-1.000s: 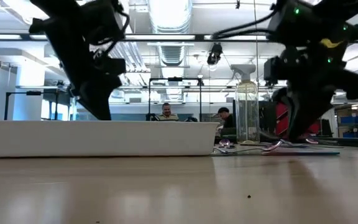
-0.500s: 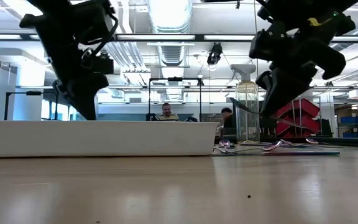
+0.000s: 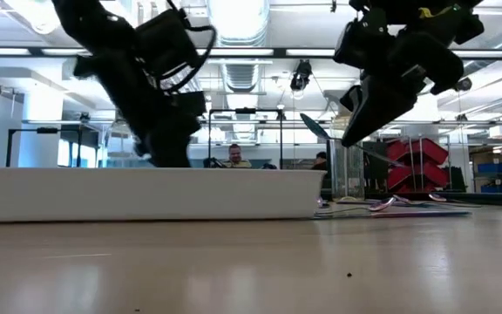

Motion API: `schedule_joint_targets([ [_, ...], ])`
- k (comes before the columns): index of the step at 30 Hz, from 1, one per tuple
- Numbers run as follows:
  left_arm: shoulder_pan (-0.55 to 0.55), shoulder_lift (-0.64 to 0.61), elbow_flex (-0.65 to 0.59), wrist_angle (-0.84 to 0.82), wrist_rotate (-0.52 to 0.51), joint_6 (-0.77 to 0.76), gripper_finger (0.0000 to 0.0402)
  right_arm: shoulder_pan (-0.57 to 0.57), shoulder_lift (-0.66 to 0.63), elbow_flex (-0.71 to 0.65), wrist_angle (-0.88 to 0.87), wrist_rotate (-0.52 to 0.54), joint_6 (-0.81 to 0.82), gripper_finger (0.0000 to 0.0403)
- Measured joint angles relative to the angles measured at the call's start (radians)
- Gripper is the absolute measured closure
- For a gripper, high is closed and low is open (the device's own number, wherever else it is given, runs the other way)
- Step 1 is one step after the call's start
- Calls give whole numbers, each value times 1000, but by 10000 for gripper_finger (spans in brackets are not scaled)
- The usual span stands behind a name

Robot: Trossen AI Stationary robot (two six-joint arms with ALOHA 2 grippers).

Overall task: Sort silverware
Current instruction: Put the blue spoon on the silverware tray

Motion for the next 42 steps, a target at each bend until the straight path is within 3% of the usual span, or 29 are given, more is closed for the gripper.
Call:
schedule_joint_targets([
  [6, 17, 98, 66, 191, 92, 136, 363, 0, 12, 9, 14, 0, -10, 403],
  [11, 26, 98, 129, 158, 90, 190, 363, -3, 39, 24, 33, 1, -24, 403],
  [16, 15, -77, 159, -23, 50, 183, 363, -8, 118, 96, 58, 1, -80, 403],
  [23, -37, -410, 146, -374, -217, 57, 363, -33, 332, 325, 83, 3, -152, 403],
  [27, -62, -545, 133, -483, -274, -14, 363, -54, 453, 490, 60, 1, -171, 403],
  [34, -81, -642, 87, -513, -290, -1, 363, -111, 582, 709, -78, -13, -240, 403],
  [36, -82, -679, 44, -507, -291, 24, 363, -135, 627, 764, -69, -67, -232, 403],
  [42, -82, -747, -89, -413, -290, 78, 363, -193, 732, 815, -64, -156, -227, 403],
])
